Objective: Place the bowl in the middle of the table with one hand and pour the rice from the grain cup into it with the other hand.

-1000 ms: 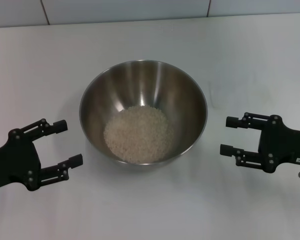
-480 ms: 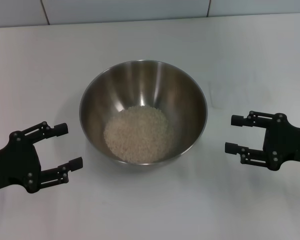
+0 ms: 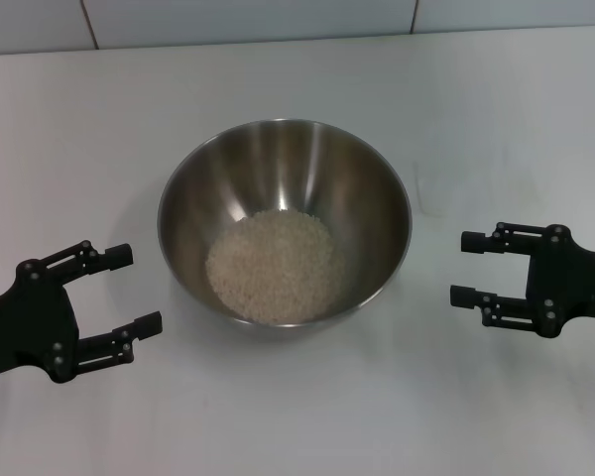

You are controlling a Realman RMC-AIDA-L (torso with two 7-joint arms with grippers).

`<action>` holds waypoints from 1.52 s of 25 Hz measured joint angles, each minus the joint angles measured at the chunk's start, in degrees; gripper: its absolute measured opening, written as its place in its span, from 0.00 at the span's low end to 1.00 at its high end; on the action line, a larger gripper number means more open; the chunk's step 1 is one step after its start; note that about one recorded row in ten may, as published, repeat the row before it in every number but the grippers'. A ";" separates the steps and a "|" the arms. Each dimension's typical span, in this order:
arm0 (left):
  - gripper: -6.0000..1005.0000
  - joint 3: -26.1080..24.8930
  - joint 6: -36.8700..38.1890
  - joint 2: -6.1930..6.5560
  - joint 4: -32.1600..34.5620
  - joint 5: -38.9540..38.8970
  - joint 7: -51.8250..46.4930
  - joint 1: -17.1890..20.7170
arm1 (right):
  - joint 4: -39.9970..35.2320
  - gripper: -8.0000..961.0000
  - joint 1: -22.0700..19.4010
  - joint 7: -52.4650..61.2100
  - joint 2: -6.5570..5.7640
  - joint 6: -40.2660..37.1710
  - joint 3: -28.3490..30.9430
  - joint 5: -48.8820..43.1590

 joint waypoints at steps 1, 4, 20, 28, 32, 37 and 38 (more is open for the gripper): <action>0.81 0.00 0.00 0.00 0.00 0.02 0.00 0.00 | -0.85 0.69 -0.41 0.38 0.12 0.04 0.54 -0.57; 0.81 0.00 0.01 -0.01 0.01 0.36 0.00 0.00 | -3.65 0.69 -1.73 1.32 0.62 0.41 1.39 -1.79; 0.81 -0.34 -0.10 -0.01 0.02 1.23 0.00 -0.40 | -7.65 0.69 -2.92 4.21 1.84 1.35 5.09 -7.11; 0.81 -0.36 -0.14 0.00 0.01 1.24 0.00 -0.47 | -7.67 0.69 -2.85 4.23 1.97 1.47 5.18 -7.11; 0.81 -0.36 -0.14 0.00 0.01 1.23 0.00 -0.48 | -7.67 0.69 -2.84 4.23 2.07 1.87 5.18 -7.11; 0.81 -0.36 -0.14 -0.03 0.01 1.23 0.00 -0.53 | -7.67 0.69 -2.84 4.23 2.25 2.00 5.18 -7.11; 0.81 -0.32 -0.14 0.01 0.01 1.23 0.00 -0.57 | -7.67 0.69 -2.84 4.23 2.26 2.01 5.18 -7.12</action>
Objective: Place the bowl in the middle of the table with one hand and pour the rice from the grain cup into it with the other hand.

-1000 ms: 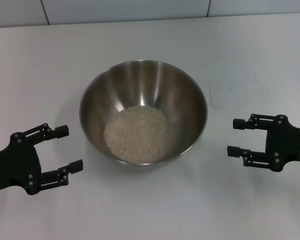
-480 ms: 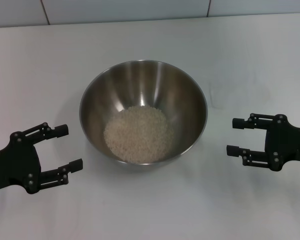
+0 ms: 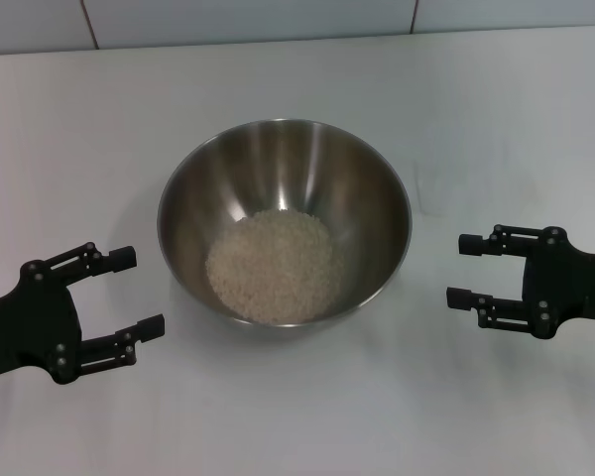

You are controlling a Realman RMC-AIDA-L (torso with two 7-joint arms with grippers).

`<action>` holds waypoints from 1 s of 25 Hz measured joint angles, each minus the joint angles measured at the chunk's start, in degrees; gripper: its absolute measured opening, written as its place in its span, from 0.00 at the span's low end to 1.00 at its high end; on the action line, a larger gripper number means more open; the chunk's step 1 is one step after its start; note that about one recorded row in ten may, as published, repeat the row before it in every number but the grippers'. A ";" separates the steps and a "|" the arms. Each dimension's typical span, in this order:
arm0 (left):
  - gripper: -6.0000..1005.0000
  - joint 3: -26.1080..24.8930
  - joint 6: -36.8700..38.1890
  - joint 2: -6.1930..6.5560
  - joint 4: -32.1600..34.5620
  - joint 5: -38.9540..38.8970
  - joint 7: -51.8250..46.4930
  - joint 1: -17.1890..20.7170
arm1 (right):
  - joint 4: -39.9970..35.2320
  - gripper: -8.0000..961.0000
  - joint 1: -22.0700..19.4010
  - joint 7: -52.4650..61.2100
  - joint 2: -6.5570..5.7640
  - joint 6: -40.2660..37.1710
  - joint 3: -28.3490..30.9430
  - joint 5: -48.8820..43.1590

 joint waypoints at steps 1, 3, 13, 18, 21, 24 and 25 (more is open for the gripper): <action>0.81 0.03 0.00 0.01 0.00 0.00 0.00 0.00 | 0.00 0.69 0.00 0.01 0.00 0.01 0.00 0.00; 0.81 0.03 0.00 0.01 0.00 0.00 0.00 0.00 | 0.00 0.69 0.00 0.03 0.00 0.02 0.00 0.00; 0.81 0.29 0.03 0.07 0.00 0.00 -0.05 0.00 | 0.00 0.69 0.00 0.08 -0.02 0.04 0.00 0.00; 0.81 0.32 0.13 0.33 0.19 0.06 -0.69 -0.05 | 0.00 0.69 -0.01 0.08 -0.02 0.04 -0.01 0.01; 0.81 0.32 0.14 0.42 0.22 0.07 -0.70 -0.06 | 0.00 0.69 -0.05 0.13 -0.03 0.04 -0.01 0.01; 0.81 0.32 0.16 0.53 0.56 0.09 -1.15 -0.08 | 0.00 0.69 -0.07 0.17 -0.02 0.04 -0.01 0.01; 0.81 0.32 0.16 0.53 0.56 0.09 -1.15 -0.08 | 0.00 0.69 -0.07 0.17 -0.02 0.04 -0.01 0.01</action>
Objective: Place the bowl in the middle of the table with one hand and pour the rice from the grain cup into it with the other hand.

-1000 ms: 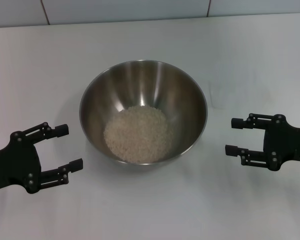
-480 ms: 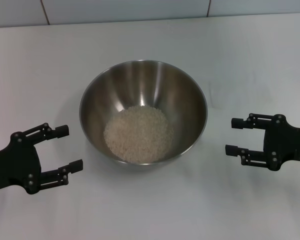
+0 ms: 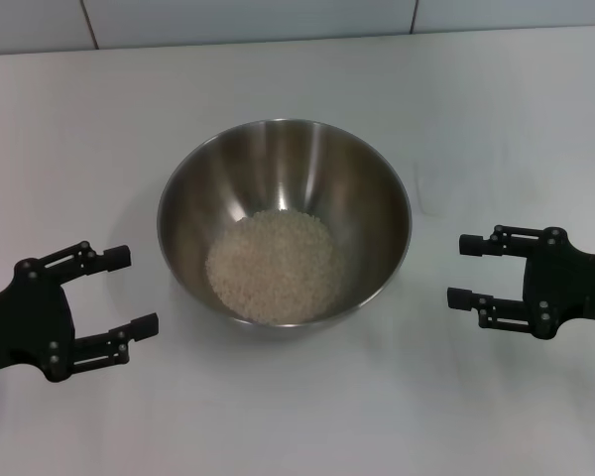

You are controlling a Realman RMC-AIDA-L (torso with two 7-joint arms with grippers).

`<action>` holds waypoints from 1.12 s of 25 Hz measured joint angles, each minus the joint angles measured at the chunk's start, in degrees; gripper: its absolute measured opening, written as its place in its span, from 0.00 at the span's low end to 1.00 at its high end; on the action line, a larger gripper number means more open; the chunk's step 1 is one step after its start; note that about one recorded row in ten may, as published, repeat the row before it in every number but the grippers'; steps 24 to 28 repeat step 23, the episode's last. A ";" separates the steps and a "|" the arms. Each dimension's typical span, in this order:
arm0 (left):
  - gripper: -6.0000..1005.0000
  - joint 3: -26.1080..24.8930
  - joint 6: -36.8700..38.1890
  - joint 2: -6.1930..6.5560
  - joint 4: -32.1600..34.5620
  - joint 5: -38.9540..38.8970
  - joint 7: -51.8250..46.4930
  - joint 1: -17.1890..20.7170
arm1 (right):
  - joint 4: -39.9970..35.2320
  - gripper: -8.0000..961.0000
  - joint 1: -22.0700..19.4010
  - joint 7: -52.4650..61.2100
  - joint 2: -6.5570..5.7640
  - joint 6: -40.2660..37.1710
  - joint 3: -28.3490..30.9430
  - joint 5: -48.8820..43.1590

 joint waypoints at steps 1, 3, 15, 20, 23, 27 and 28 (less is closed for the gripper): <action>0.81 0.00 0.01 0.00 0.35 0.06 -0.43 0.00 | 0.00 0.69 -0.01 0.00 0.00 0.00 0.00 0.00; 0.81 0.00 0.02 0.00 0.83 0.43 -1.11 -0.01 | 0.00 0.69 -0.02 0.00 0.00 0.00 0.00 0.00; 0.81 -0.19 -0.13 -0.43 2.36 1.49 -2.43 -0.33 | 0.10 0.69 -0.24 0.00 0.08 0.00 0.00 0.00; 0.81 -0.12 -0.16 -0.46 2.37 1.49 -2.45 -0.38 | 0.04 0.69 -0.44 0.01 0.09 -0.01 0.13 0.00; 0.81 -0.10 -0.16 -0.45 2.36 1.49 -2.45 -0.40 | 0.03 0.69 -0.47 0.00 0.10 0.00 0.25 0.00; 0.81 -0.10 -0.16 -0.45 2.36 1.49 -2.45 -0.40 | 0.03 0.69 -0.47 0.00 0.10 0.00 0.25 0.00; 0.81 -0.10 -0.16 -0.45 2.36 1.49 -2.45 -0.40 | 0.03 0.69 -0.47 0.00 0.10 0.00 0.25 0.00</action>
